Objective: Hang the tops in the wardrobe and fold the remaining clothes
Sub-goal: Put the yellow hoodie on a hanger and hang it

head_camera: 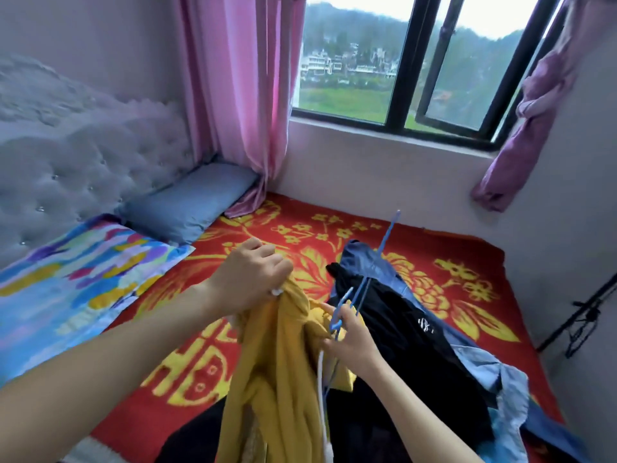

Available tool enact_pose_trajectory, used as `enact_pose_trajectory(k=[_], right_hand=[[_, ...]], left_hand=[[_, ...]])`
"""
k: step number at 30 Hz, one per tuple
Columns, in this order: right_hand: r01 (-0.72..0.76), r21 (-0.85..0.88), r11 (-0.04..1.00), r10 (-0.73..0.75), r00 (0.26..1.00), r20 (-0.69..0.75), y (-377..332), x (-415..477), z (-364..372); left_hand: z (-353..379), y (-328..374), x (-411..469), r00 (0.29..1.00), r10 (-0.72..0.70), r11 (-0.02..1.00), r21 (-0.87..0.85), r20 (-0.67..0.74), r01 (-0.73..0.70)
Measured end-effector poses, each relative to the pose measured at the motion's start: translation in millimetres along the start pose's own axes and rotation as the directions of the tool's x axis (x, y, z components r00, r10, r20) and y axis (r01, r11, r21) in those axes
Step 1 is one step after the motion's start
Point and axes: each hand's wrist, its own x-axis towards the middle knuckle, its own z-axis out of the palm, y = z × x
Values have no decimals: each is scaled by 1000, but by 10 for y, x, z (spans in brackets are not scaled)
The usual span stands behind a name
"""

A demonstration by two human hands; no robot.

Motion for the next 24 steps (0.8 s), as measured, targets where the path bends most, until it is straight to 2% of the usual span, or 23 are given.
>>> enact_pose_trajectory(k=[5, 8, 10, 14, 17, 19, 21, 22, 24], right_hand=[[101, 6, 995, -101, 990, 96, -342, 164, -206], [110, 44, 993, -116, 974, 193, -516, 213, -321], [140, 41, 989, -145, 977, 156, -653, 266, -472], [209, 31, 977, -207, 976, -64, -1006, 357, -969], [256, -99, 961, -261, 965, -31, -1133, 323, -1183], [237, -209, 949, -239, 971, 16, -1079, 265, -1165], [195, -303, 933, -195, 980, 30, -911, 216, -1069], [165, -327, 931, -162, 986, 38, -794, 172, -997], [108, -343, 933, -92, 994, 63, -570, 81, -855]], left_hand=[[-384, -129, 224, 986, 13, 997, 72, -163, -1], [-543, -242, 289, 982, -20, 991, 123, -187, 44], [-612, -321, 279, 981, -56, 986, 146, -188, 84], [-598, -455, 136, 959, -137, 971, 159, -246, 180], [-380, -438, -21, 958, -138, 978, 117, -251, 171], [-130, -359, -128, 979, -147, 987, 37, -142, 154], [151, -214, -219, 962, -211, 974, -41, 170, 221], [295, -103, -270, 908, -237, 961, -51, 346, 271], [559, 105, -367, 781, -250, 918, -116, 573, 379]])
